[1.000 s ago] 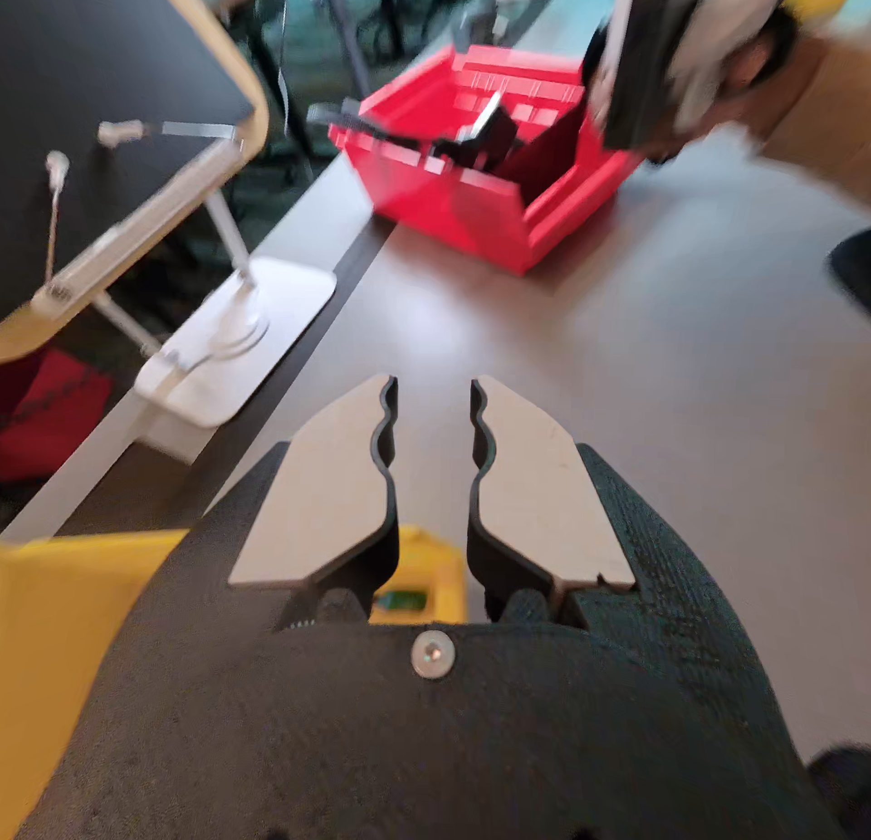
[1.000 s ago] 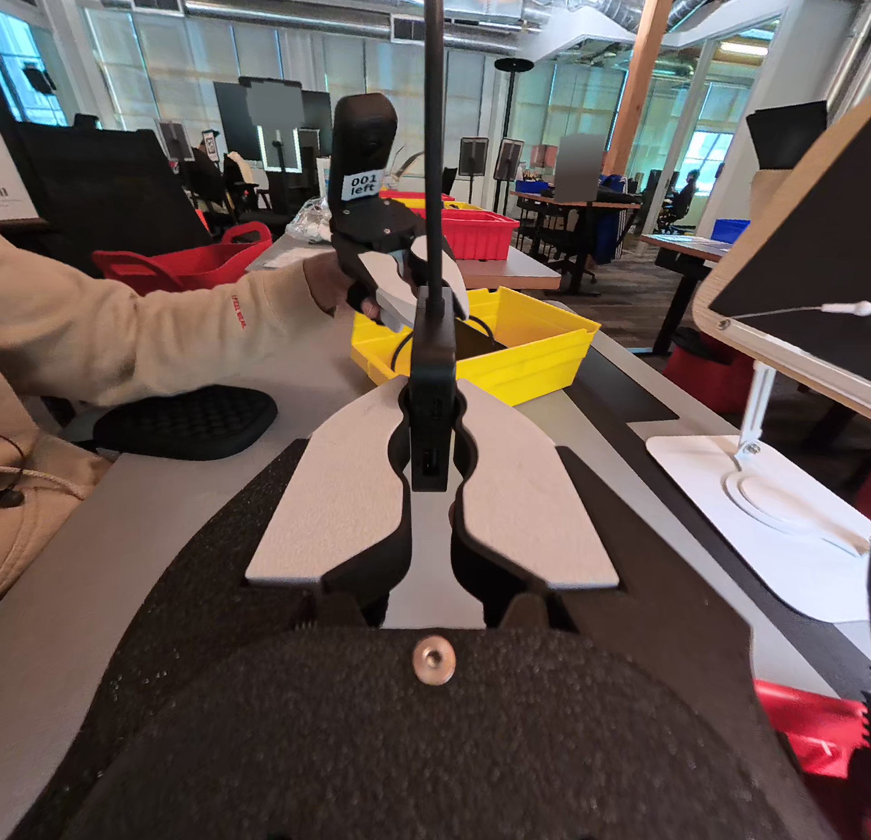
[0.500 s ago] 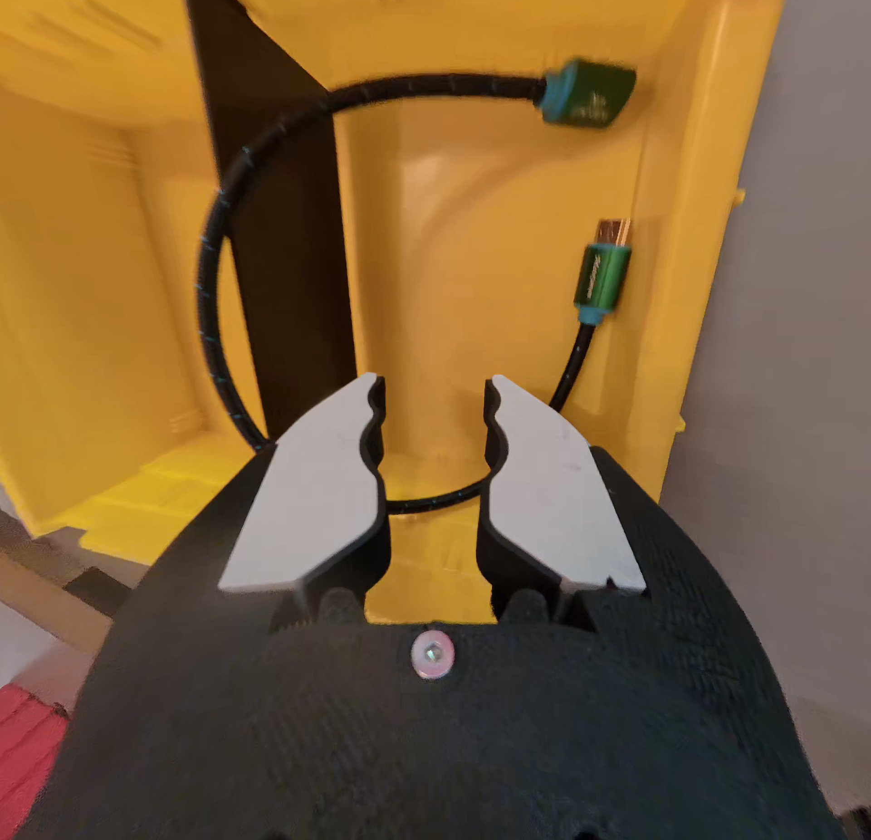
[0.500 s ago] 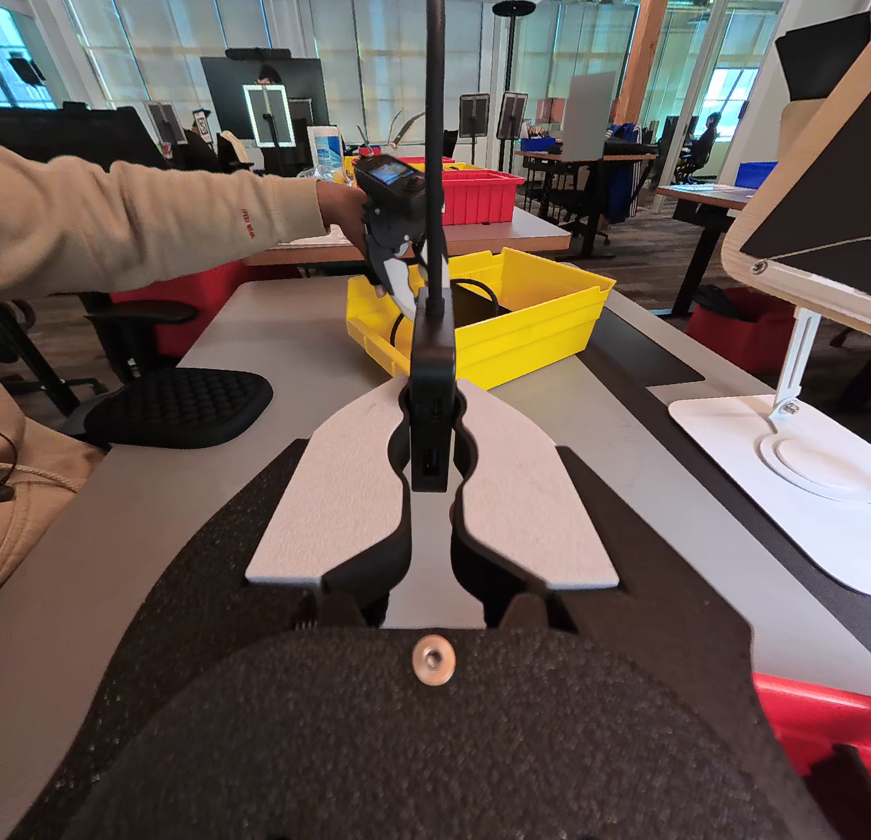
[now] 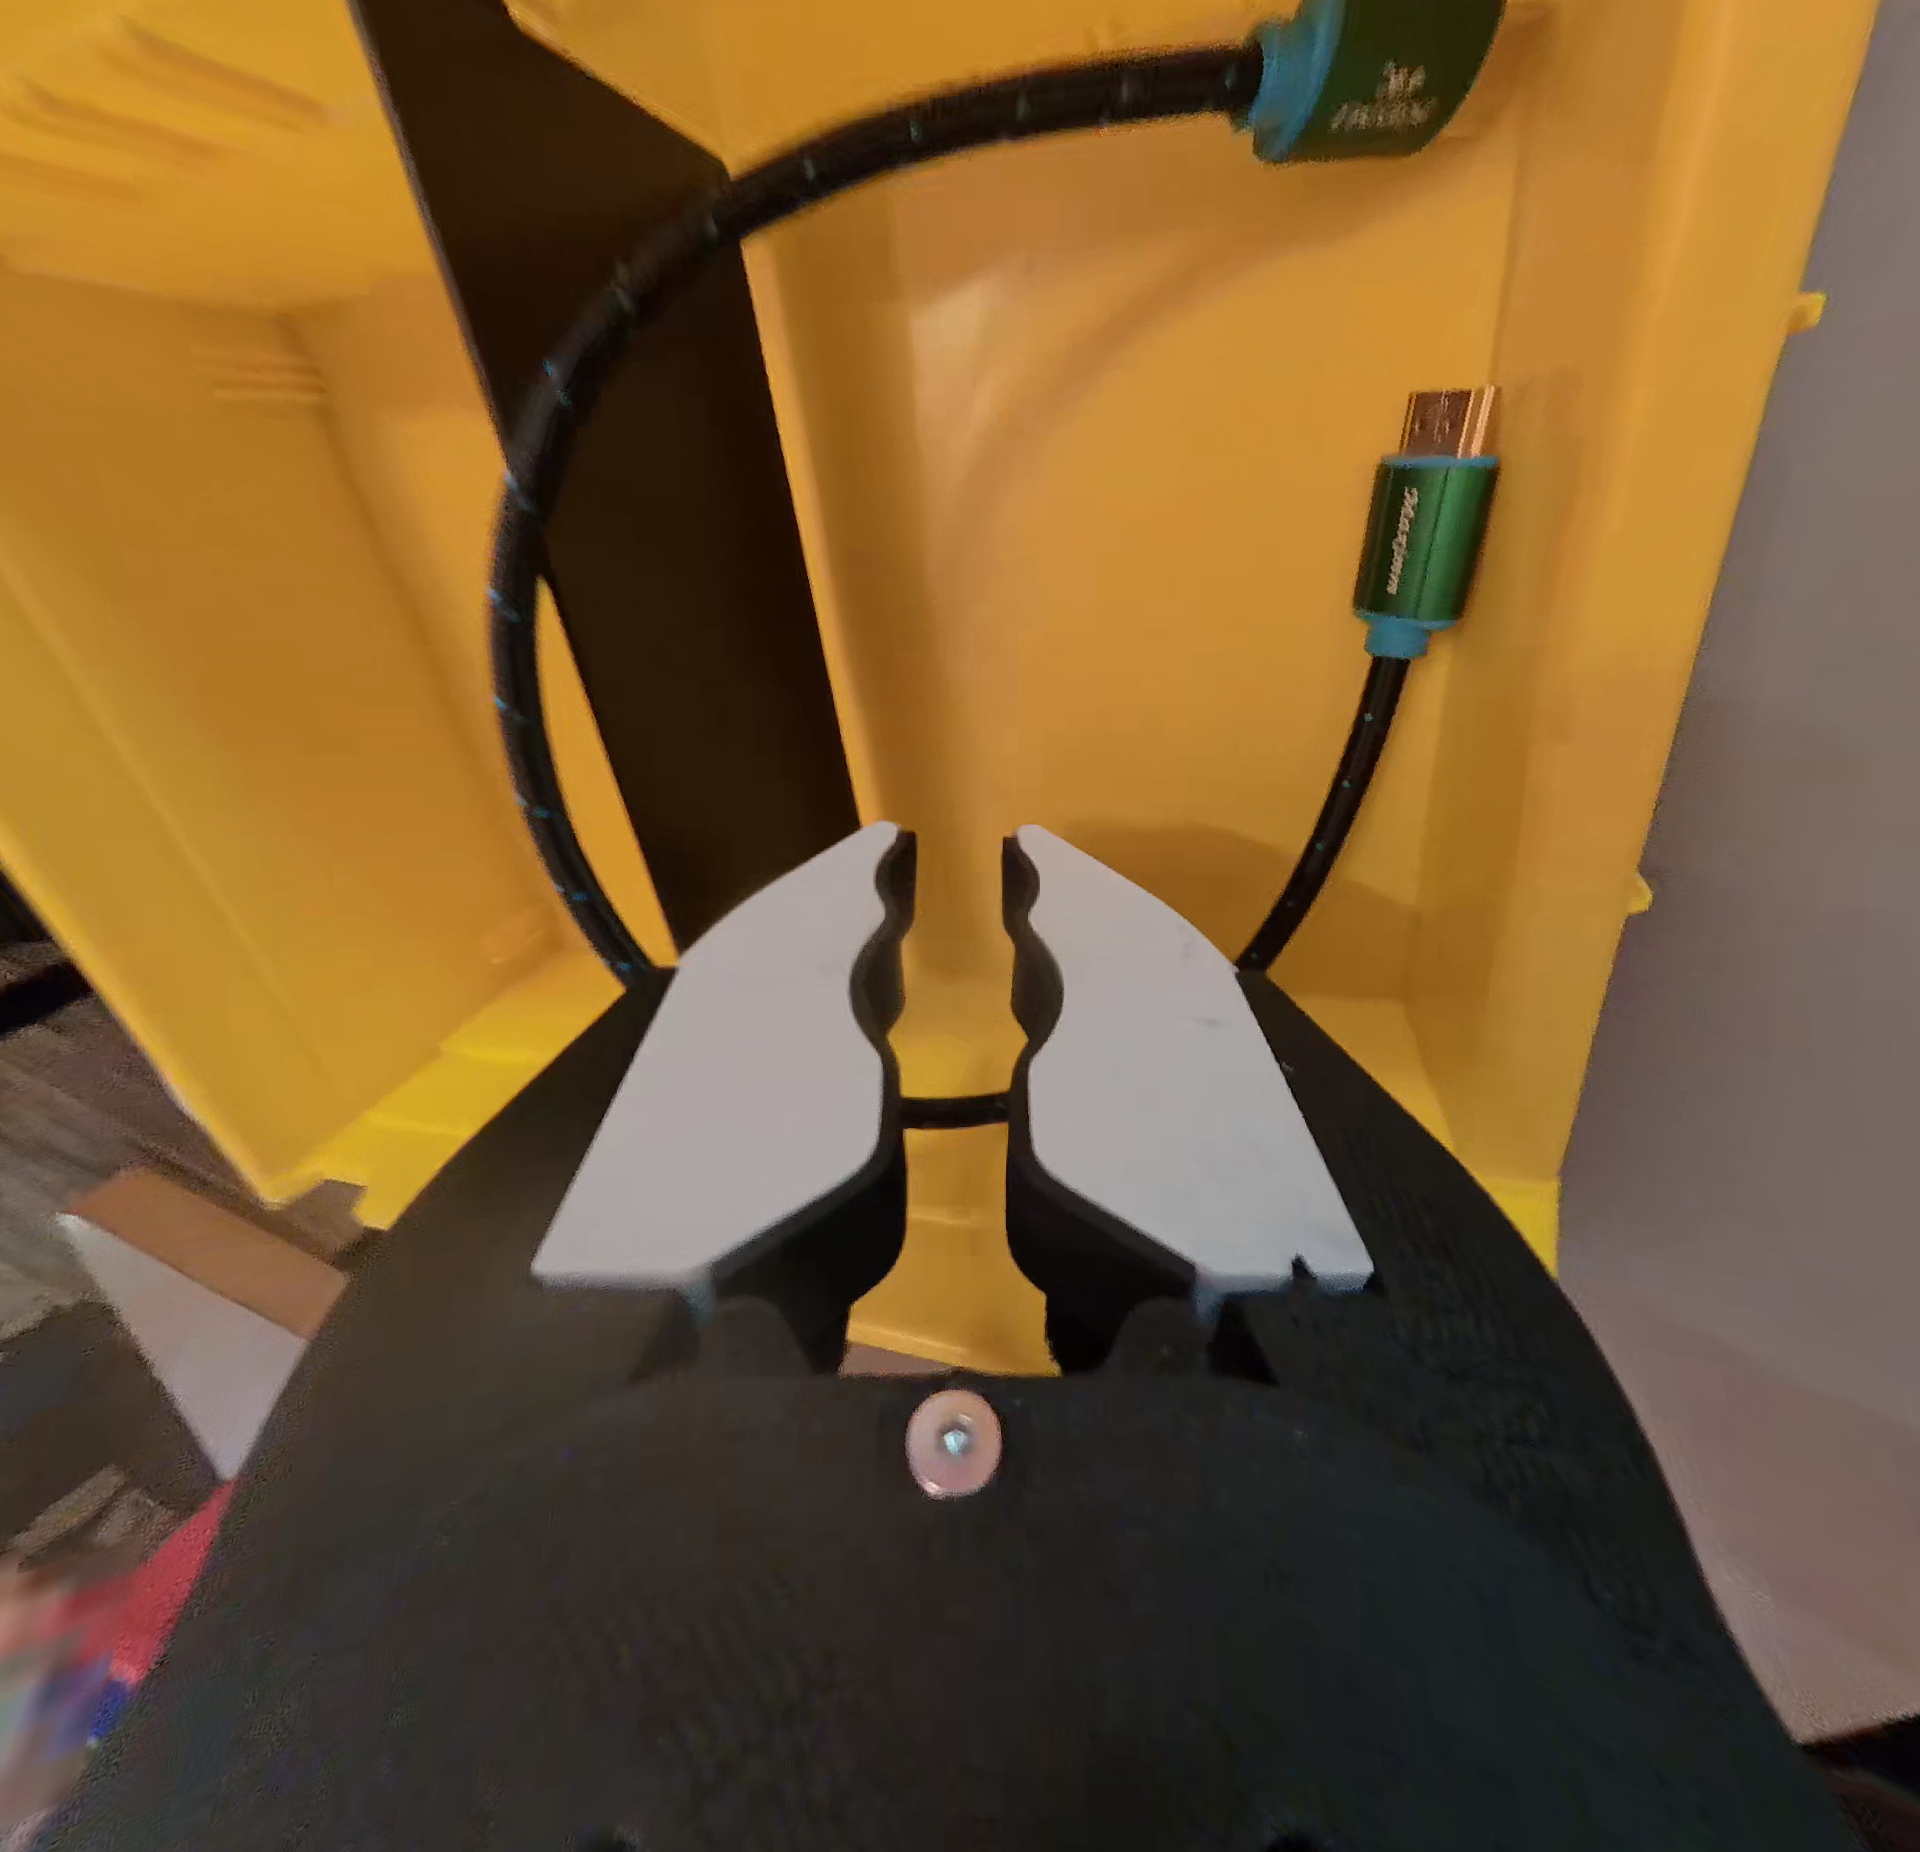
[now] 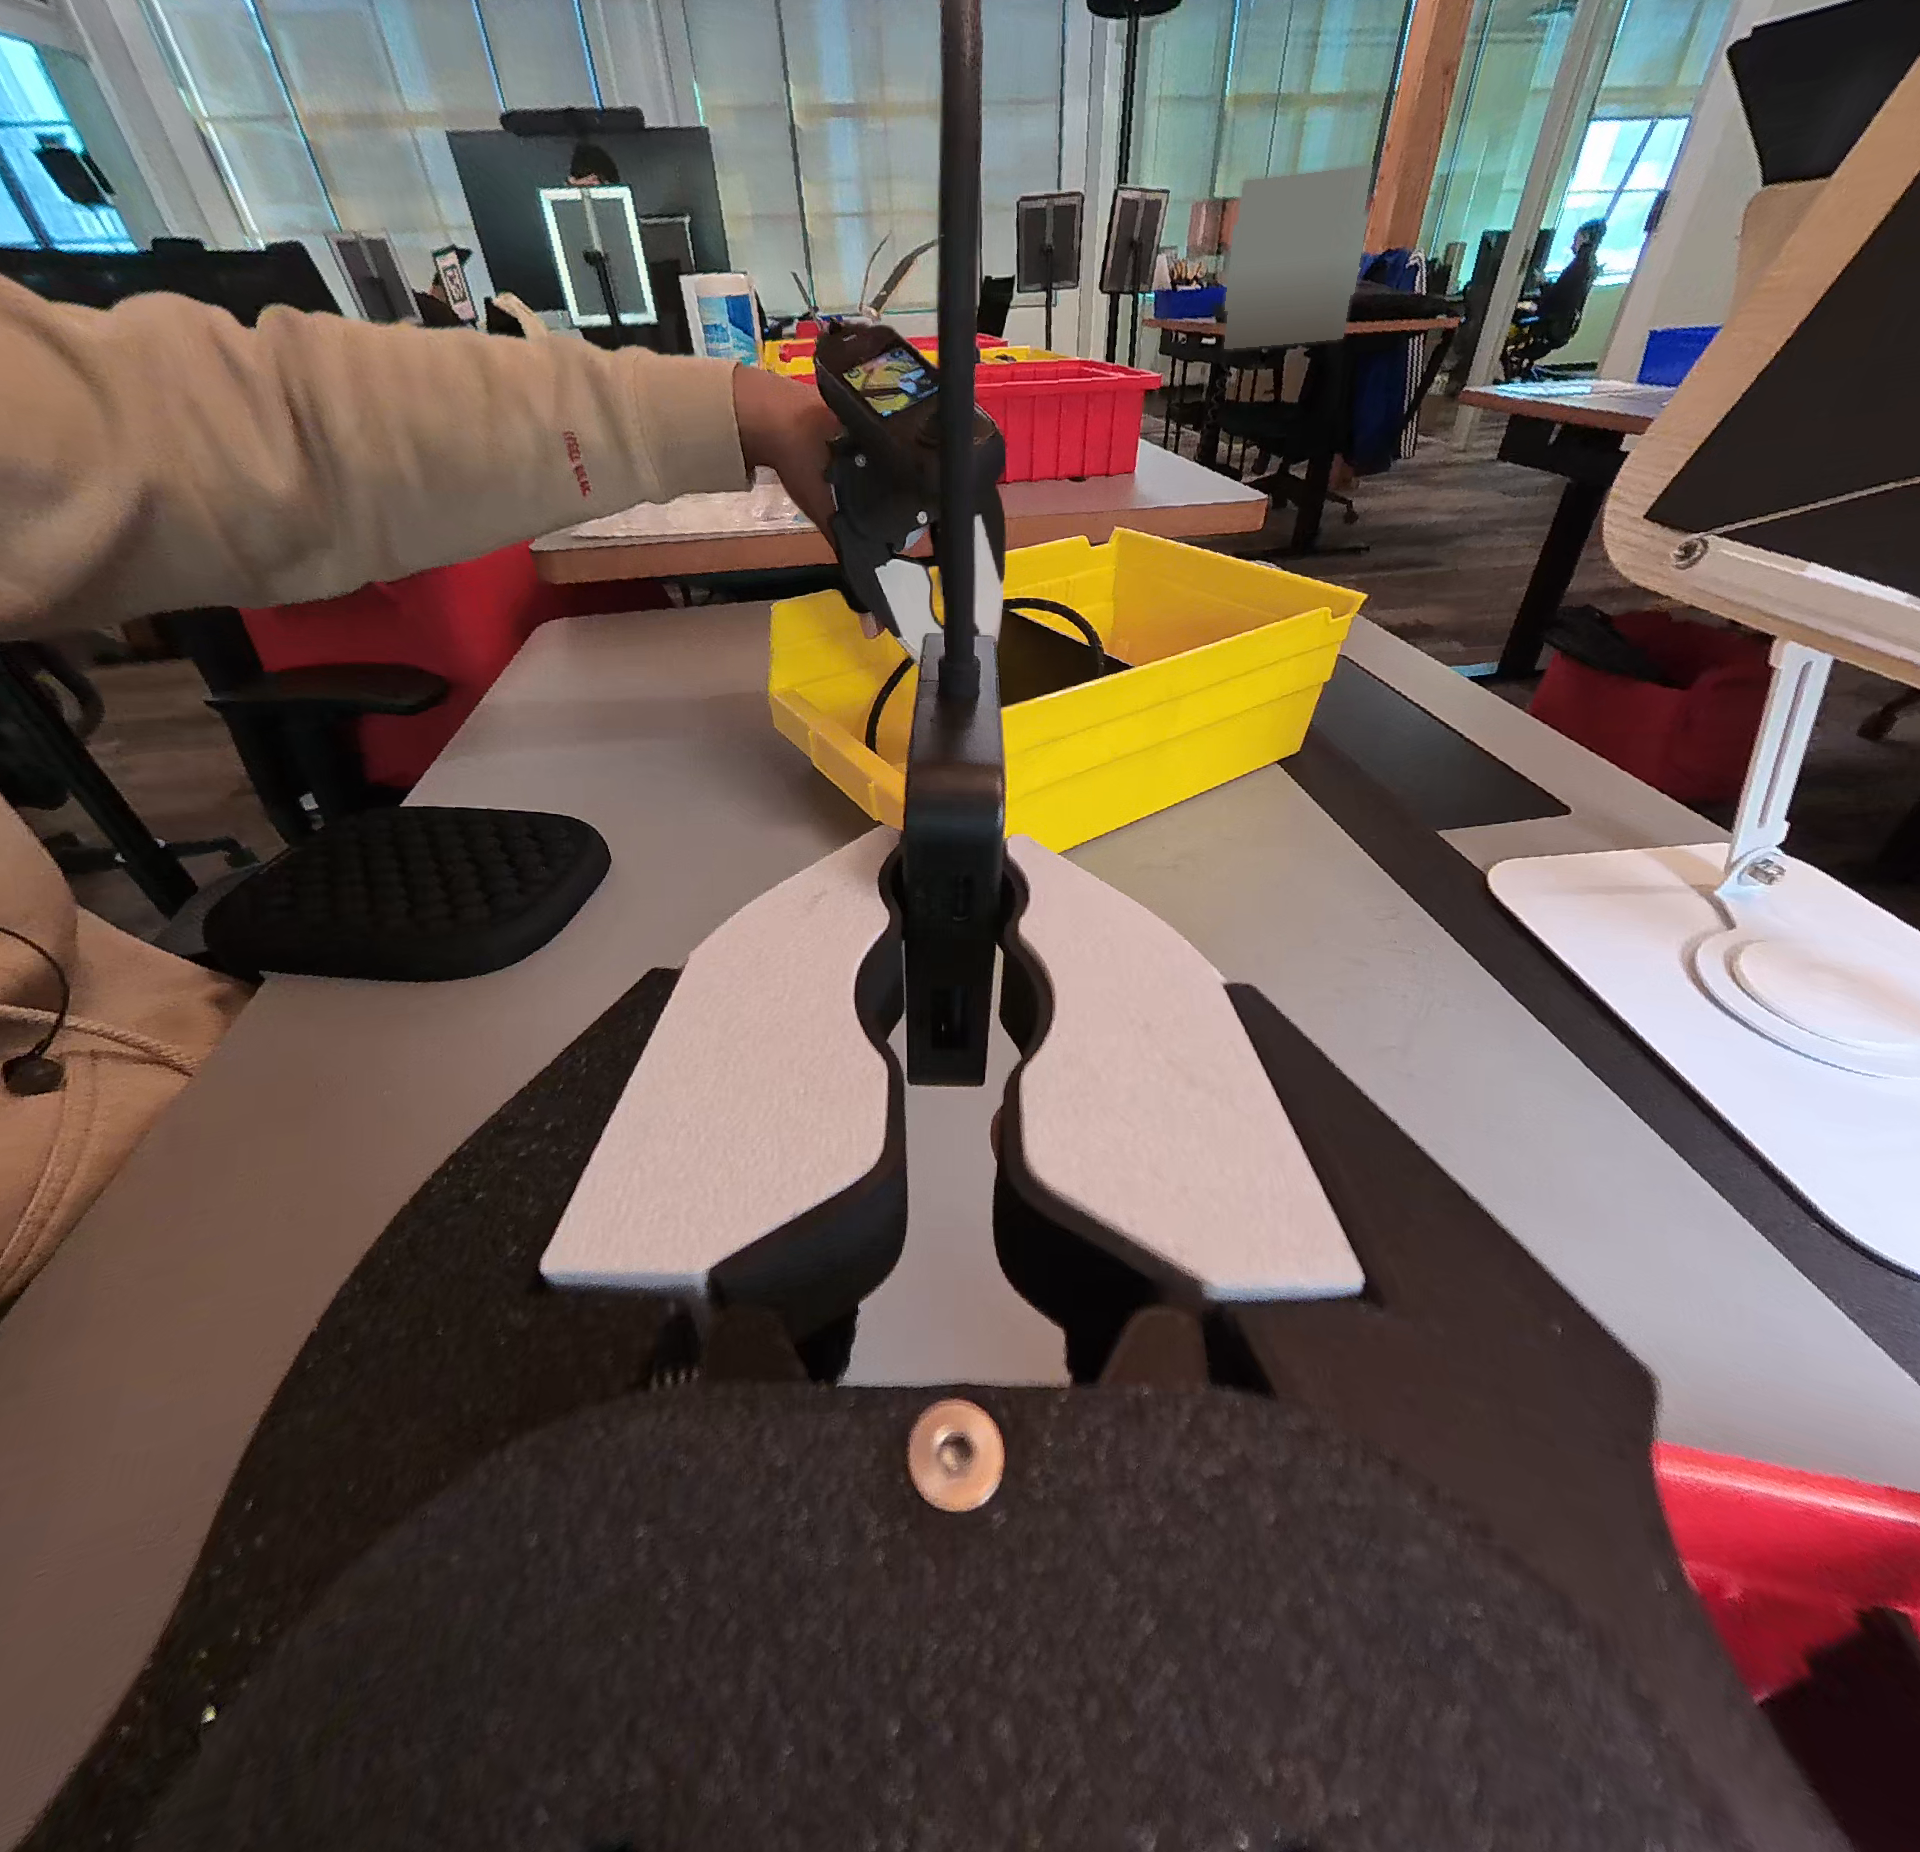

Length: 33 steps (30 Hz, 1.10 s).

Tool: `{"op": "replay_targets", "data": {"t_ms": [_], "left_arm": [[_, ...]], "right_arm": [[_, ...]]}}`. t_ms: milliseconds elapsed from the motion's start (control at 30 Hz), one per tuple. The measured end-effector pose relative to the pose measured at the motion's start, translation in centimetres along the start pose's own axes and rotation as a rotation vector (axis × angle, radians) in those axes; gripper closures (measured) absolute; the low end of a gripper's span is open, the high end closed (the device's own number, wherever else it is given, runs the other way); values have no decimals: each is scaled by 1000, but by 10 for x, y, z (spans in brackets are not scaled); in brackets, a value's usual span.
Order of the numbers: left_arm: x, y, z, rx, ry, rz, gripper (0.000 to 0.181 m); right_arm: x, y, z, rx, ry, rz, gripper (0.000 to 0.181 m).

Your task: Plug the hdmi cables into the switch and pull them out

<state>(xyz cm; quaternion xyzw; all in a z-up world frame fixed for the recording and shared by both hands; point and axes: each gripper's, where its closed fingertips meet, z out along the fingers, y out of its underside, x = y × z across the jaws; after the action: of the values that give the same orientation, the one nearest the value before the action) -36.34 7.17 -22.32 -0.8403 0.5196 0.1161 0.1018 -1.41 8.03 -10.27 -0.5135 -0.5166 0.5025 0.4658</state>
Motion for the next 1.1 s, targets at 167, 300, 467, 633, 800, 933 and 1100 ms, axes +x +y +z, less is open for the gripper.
{"op": "replay_targets", "data": {"t_ms": [167,300,467,633,800,933,1100], "left_arm": [[-29,-42,-20,99,-227,117,156],[-54,-49,-17,49,-340,119,143],[-63,-40,-9,4,-343,104,171],[-66,-33,-35,14,-361,76,174],[-81,-29,-103,64,-468,23,174],[-83,-34,-171,160,-498,-74,174],[-21,-87,-197,459,-142,-207,174]], "right_arm": [[3,1,-2,3,8,8,168],[3,2,-2,3,7,13,168],[2,1,-5,-4,9,3,168],[4,-3,-10,29,10,21,168],[3,-6,-11,46,12,24,168],[3,-8,-11,53,11,23,168],[3,-18,-15,83,41,2,168]]}}
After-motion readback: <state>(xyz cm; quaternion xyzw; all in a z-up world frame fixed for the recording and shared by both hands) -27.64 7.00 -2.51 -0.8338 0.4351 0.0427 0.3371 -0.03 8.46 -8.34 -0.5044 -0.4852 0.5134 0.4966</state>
